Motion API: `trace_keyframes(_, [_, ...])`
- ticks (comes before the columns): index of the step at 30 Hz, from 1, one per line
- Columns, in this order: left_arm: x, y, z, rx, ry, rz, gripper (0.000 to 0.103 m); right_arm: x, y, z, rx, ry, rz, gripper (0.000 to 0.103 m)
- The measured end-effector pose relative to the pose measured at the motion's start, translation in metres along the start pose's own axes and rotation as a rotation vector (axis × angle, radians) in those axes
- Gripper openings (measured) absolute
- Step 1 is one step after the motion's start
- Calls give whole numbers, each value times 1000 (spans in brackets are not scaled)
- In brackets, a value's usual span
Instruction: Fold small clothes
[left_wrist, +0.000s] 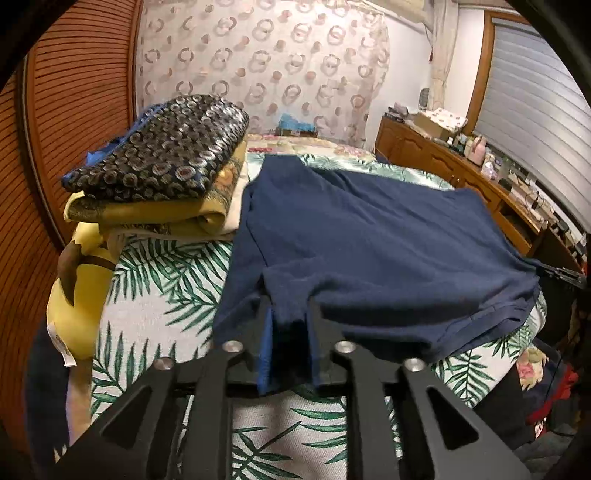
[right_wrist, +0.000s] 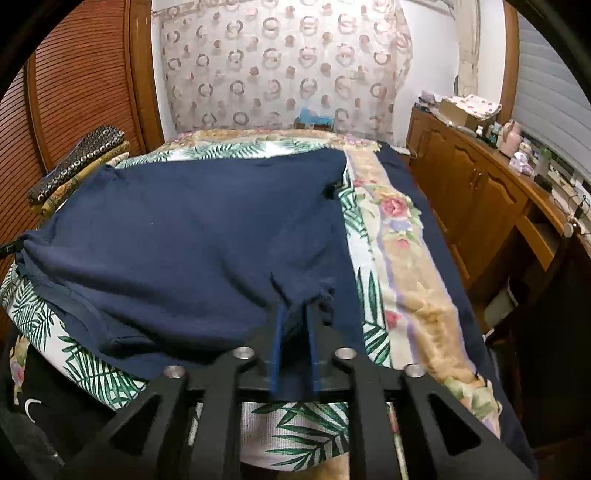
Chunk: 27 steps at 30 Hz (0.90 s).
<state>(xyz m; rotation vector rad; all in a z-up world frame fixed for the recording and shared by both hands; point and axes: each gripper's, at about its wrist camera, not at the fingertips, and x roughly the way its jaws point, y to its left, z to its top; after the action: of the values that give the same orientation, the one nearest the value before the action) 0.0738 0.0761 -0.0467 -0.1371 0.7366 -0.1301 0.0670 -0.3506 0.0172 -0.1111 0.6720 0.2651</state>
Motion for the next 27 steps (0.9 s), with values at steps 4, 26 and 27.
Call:
trace_keyframes(4, [-15, 4, 6, -21, -55, -16, 50, -16, 0, -2, 22, -46, 9, 40])
trace_keyframes(26, [39, 26, -11, -91, 91, 71, 52, 33, 66, 0, -95, -11, 208, 51])
trace_keyframes(27, [39, 27, -11, -94, 91, 72, 52, 36, 68, -1, -98, -7, 213, 51])
